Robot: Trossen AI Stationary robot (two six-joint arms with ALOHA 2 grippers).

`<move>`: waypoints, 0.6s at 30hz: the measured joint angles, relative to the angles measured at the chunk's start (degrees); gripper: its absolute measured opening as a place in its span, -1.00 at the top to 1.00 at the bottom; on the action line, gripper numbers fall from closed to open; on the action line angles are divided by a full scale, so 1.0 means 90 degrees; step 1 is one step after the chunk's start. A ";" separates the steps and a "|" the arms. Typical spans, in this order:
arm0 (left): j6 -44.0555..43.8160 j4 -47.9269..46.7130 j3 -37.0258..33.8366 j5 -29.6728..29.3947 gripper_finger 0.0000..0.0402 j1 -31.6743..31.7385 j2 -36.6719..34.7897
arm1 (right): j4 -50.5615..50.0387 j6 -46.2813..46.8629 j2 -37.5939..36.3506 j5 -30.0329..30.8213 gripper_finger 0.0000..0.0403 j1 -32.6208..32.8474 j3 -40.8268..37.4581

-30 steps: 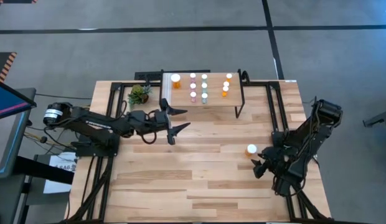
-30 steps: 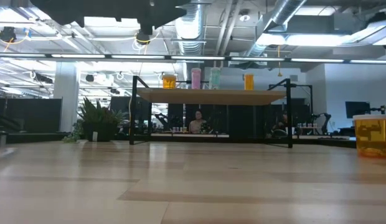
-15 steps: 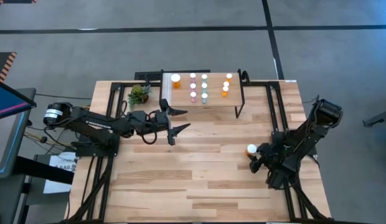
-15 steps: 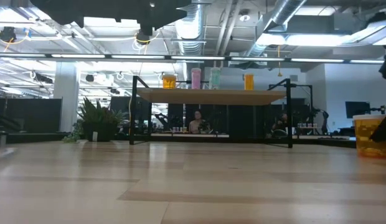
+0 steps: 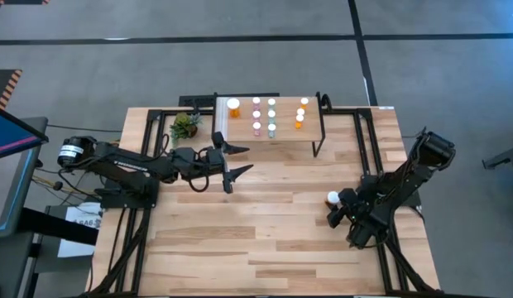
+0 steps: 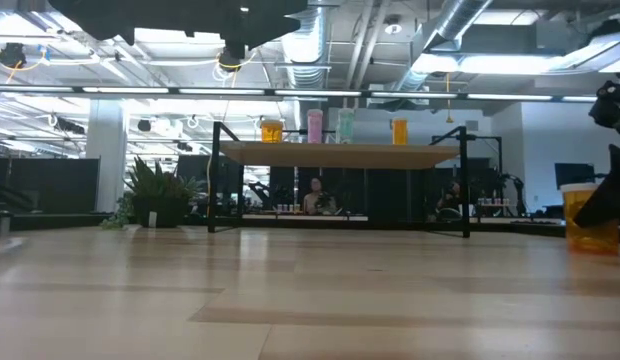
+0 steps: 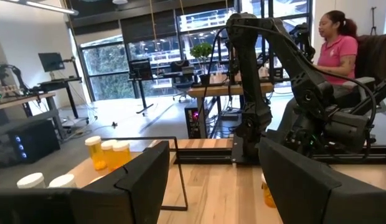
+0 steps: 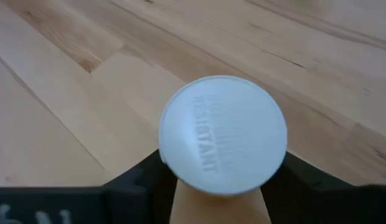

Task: Pick and place medicine bottles onto shelf by color
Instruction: Put the big orange pill bottle on the shelf aligned with the other big orange pill bottle

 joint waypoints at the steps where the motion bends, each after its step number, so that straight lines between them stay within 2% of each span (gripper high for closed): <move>1: -0.0002 0.0000 0.0000 0.0000 -0.18 0.0000 0.0000 | -0.0002 0.0000 0.0000 0.0002 -0.07 0.0000 0.0000; 5: -0.0090 -0.0004 0.0000 0.0000 -0.18 0.0000 0.0000 | 0.0026 0.0000 0.0000 0.0014 0.09 0.0000 0.0000; 8: -0.0237 -0.0083 0.0000 0.0002 -0.18 0.0000 0.0000 | 0.0106 -0.0013 0.0000 0.0034 0.13 0.0000 0.0002; 13: -0.0460 -0.0289 0.0000 0.0277 -0.18 0.0000 0.0004 | 0.0271 -0.0094 0.0000 0.0120 0.05 0.0000 0.0039; 18: -0.0744 -0.0305 0.0002 0.0701 -0.18 0.0000 0.0061 | 0.0323 -0.0398 0.0000 0.0621 0.00 -0.0039 0.0264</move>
